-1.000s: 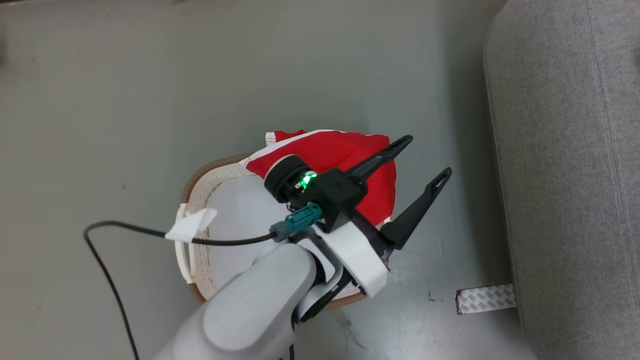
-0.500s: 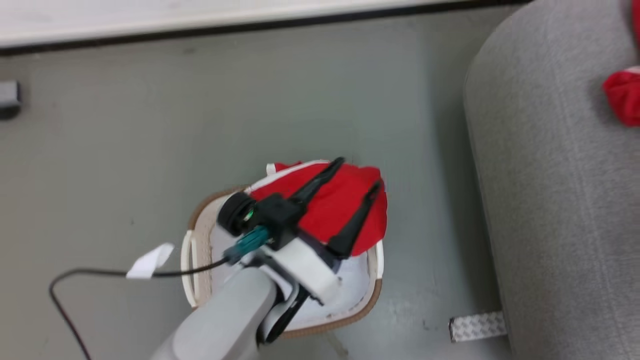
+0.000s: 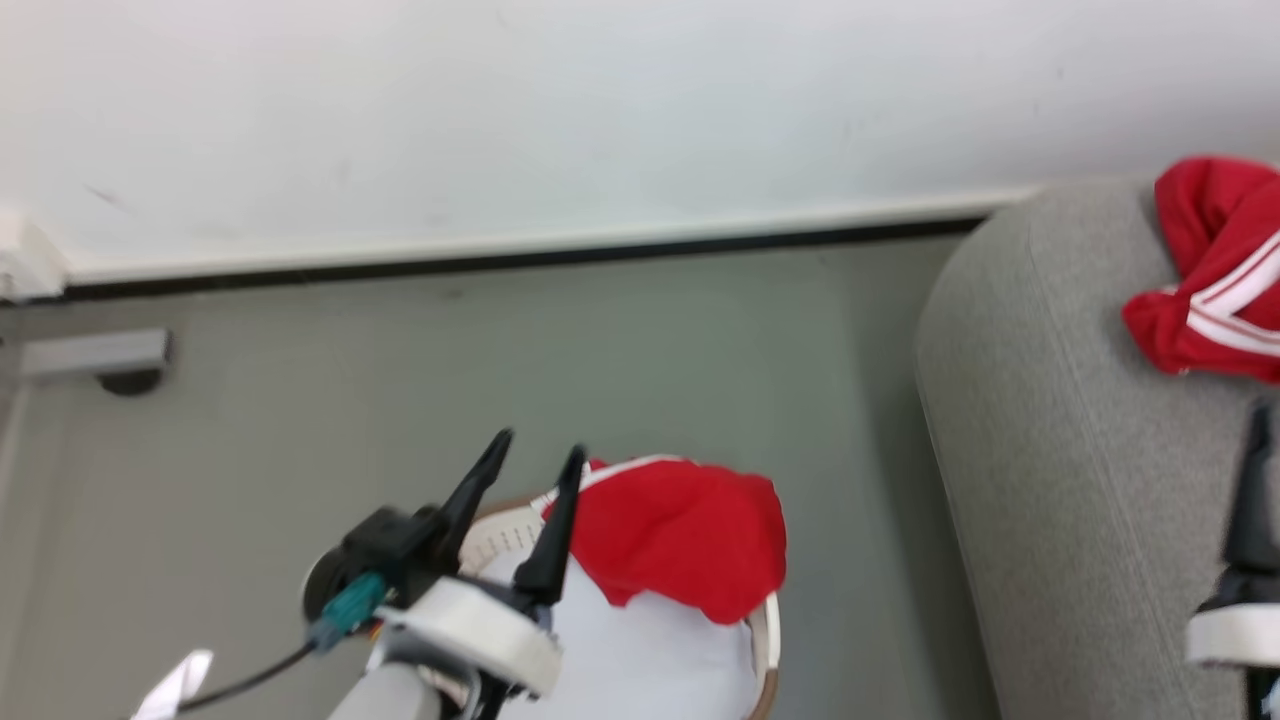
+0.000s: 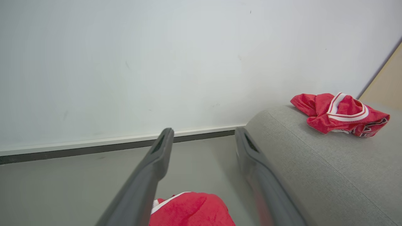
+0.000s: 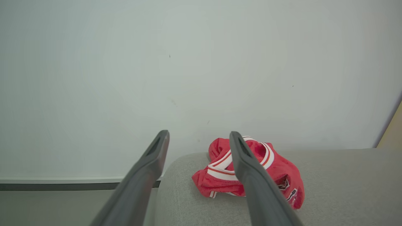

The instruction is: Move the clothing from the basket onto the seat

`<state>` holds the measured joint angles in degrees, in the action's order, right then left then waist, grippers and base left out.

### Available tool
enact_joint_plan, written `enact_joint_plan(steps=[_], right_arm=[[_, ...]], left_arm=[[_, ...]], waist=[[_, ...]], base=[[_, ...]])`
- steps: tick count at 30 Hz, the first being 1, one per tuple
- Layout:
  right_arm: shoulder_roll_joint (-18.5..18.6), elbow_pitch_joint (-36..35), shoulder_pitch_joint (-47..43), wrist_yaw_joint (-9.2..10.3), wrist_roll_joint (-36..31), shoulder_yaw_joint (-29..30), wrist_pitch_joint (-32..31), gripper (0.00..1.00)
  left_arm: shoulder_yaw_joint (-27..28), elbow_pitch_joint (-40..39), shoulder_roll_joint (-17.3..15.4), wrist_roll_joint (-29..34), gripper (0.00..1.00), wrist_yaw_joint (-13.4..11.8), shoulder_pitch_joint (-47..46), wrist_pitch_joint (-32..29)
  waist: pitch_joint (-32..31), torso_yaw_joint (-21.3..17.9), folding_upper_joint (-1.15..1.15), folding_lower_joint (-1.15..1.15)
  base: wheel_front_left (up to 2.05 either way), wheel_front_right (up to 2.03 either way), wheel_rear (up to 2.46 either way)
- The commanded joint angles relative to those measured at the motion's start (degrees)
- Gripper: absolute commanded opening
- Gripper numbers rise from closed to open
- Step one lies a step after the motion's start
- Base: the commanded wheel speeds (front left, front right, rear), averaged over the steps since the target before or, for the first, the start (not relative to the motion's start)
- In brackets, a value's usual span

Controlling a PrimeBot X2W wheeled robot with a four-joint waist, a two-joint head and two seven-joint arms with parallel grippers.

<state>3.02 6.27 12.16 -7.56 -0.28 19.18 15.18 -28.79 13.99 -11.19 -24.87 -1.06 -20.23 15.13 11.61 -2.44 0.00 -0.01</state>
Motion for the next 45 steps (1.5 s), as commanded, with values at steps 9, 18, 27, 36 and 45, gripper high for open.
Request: enact_joint_plan(steps=[9,18,27,36,45], right_arm=[[-0.04,0.43,-10.16,0.14,4.13,-9.51,-0.06,1.00],[-0.04,2.89,-15.33,0.14,6.84,-13.91,-0.05,1.00],[-0.05,3.87,-16.71,0.14,9.25,-14.89,-0.06,1.00],[-0.05,4.22,-15.66,0.15,9.96,-15.27,-0.05,1.00],[-0.05,4.30,-15.10,0.15,10.07,-15.79,-0.05,1.00]], left_arm=[[10.34,-1.12,1.56,4.83,1.00,1.02,12.59,0.02],[18.68,-0.81,4.38,8.77,1.00,3.29,19.30,0.02],[23.52,-1.48,6.55,11.68,1.00,5.74,22.73,0.03],[24.84,-0.89,7.77,12.81,1.00,7.16,22.34,0.03],[25.36,-0.57,8.10,13.43,1.00,7.78,22.07,0.03]], waist=[[-10.55,4.27,0.00,0.01],[-13.42,4.96,0.00,0.01],[-13.78,4.50,0.00,0.01],[-13.42,4.29,0.00,0.01],[-13.15,3.46,0.00,0.01]], base=[[0.00,0.00,0.00],[0.00,0.00,0.00],[0.00,0.00,0.00],[0.00,0.00,0.00],[0.00,0.00,0.00]])
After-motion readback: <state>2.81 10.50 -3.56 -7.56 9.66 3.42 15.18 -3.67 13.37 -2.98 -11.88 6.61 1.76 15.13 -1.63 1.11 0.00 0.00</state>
